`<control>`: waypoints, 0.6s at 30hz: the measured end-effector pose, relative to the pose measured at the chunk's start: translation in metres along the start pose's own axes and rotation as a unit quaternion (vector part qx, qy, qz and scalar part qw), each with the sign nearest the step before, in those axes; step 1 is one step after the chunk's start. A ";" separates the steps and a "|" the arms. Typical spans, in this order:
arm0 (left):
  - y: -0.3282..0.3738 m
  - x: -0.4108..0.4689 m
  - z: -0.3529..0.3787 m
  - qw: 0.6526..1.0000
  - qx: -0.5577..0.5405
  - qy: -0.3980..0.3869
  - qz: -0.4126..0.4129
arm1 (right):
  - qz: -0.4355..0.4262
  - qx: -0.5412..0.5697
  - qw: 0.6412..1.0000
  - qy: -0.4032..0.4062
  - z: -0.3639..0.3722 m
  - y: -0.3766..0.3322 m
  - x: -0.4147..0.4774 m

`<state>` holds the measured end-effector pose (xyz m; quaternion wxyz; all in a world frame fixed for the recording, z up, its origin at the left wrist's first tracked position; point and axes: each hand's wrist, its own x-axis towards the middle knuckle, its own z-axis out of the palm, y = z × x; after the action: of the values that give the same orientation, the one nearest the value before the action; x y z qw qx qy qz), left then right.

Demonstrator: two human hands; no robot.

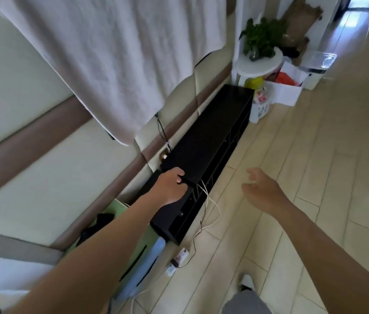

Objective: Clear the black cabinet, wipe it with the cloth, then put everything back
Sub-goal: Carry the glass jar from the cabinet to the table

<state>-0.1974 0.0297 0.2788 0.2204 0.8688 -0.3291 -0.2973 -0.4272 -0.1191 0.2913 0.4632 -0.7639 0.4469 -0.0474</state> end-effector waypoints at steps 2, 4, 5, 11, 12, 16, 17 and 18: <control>0.021 0.028 0.017 1.000 0.010 0.003 -0.018 | -0.008 0.001 1.000 -0.018 -0.018 0.012 0.034; 0.036 0.045 0.030 0.999 0.017 -0.002 -0.041 | -0.017 -0.010 0.999 -0.045 -0.028 0.022 0.059; 0.042 0.049 0.035 0.998 0.015 -0.007 -0.052 | -0.016 -0.016 0.998 -0.061 -0.032 0.024 0.069; 0.054 0.065 0.034 0.996 0.025 0.008 -0.080 | -0.035 -0.023 0.992 -0.120 -0.046 0.016 0.104; 0.054 0.067 0.032 0.996 0.024 0.010 -0.083 | -0.033 -0.022 0.992 -0.119 -0.048 0.014 0.107; 0.049 0.066 0.025 0.996 0.023 0.022 -0.087 | -0.024 -0.029 0.993 -0.115 -0.049 0.010 0.105; 0.046 0.065 0.023 0.996 0.019 0.027 -0.086 | -0.023 -0.033 0.993 -0.115 -0.049 0.008 0.103; 0.043 0.063 0.020 0.996 0.014 0.030 -0.084 | -0.023 -0.038 0.993 -0.112 -0.049 0.006 0.099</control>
<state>-0.1912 -0.0472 0.2659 0.1927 0.9049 -0.2520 -0.2838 -0.3961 -0.2248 0.2807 0.4802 -0.7914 0.3757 0.0450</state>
